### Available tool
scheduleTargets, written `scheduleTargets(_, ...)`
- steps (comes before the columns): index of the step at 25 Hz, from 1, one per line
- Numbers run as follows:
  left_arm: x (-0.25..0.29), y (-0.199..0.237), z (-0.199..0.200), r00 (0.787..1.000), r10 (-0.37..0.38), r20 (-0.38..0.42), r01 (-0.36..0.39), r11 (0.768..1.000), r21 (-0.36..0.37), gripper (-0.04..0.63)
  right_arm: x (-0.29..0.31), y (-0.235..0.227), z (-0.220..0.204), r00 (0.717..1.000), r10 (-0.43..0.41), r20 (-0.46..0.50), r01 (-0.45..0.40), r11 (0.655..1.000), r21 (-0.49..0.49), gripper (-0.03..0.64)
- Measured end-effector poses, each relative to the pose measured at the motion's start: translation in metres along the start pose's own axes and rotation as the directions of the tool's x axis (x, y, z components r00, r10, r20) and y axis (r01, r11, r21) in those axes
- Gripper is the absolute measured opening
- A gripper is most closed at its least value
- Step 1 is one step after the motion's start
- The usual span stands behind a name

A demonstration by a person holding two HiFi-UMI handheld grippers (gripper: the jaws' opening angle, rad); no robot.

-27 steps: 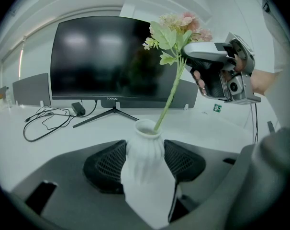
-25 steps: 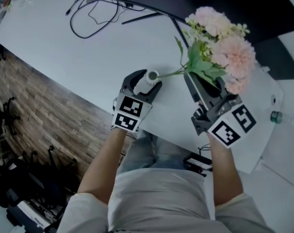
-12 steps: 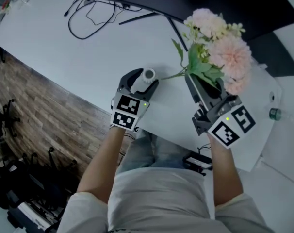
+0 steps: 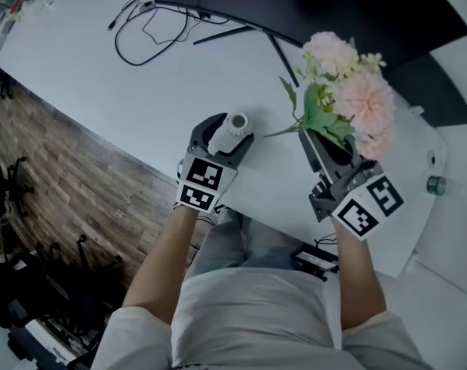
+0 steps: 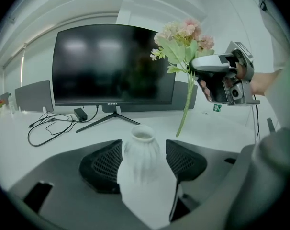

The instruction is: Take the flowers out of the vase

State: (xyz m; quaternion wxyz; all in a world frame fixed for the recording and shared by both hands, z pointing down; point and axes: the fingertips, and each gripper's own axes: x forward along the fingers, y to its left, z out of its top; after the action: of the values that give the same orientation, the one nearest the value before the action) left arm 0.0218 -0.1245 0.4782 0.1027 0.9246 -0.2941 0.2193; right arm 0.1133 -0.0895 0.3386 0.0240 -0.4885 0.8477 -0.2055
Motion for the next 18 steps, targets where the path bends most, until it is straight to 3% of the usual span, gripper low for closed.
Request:
scheduleTargets(7,-0.021,-0.004,0.003,0.999,0.034,-0.002,-0.034,0.999,-0.022,0.278,-0.005,0.005,-0.007,0.999,0.022,-0.028,-0.023,0.999,-0.025,0.067)
scheduleTargets(11,-0.043,-0.016,0.009,0.999,0.032,-0.003,-0.032,0.999,0.01,0.267,-0.01,0.014,-0.002,0.999,0.036,-0.025,-0.036,0.999,-0.035,0.067)
scheduleTargets(15,-0.058,-0.025,0.014,1.0,0.001,0.019,0.001,0.998,-0.062,0.201,-0.012,0.021,0.002,0.998,0.053,-0.025,-0.054,0.997,-0.046,0.067)
scheduleTargets(18,-0.073,-0.025,0.024,0.998,0.023,0.05,-0.019,0.996,-0.089,0.13,-0.013,0.027,0.004,0.998,0.063,-0.03,-0.065,0.997,-0.053,0.067)
